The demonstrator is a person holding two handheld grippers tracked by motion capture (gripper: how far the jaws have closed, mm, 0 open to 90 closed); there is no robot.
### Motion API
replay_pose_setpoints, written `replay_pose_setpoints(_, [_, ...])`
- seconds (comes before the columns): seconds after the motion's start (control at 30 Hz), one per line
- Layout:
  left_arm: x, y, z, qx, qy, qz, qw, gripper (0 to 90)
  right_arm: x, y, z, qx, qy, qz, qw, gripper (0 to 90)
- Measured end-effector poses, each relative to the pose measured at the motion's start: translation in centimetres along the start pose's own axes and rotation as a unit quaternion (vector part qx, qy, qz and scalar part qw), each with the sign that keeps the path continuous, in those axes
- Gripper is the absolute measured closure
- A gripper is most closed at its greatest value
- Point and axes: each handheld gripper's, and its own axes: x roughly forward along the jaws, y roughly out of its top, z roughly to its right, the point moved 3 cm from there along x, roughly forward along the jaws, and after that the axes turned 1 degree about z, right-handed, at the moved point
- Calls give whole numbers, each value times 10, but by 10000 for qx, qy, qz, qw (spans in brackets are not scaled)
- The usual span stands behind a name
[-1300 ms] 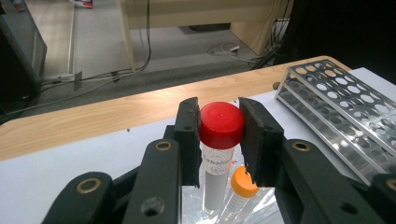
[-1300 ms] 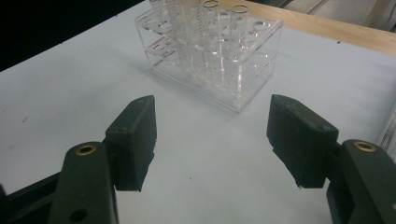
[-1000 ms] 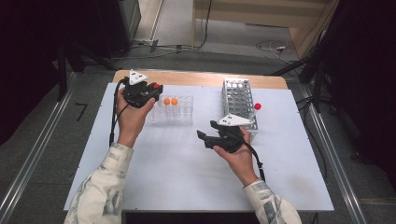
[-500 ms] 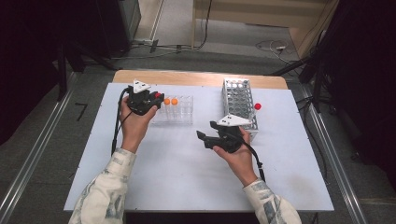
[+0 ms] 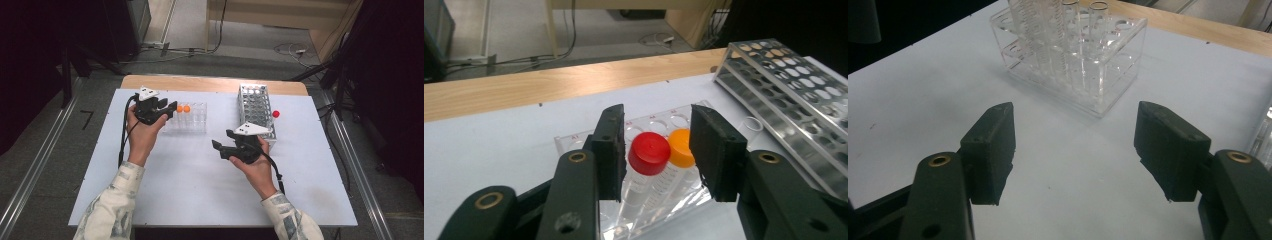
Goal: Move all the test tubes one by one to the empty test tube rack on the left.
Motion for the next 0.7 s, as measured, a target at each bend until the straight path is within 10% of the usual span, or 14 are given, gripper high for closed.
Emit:
replay_pose_setpoints(0.3, [-15, -12, 5, -233, -289, 74, 9993, 308, -18, -2, 14, 30, -187, 87, 9998, 305])
replay_pose_setpoints(0.7, [-26, -18, 10, -214, -343, 80, 9991, 259, -54, -13, 52, 266, -653, 201, 9973, 281])
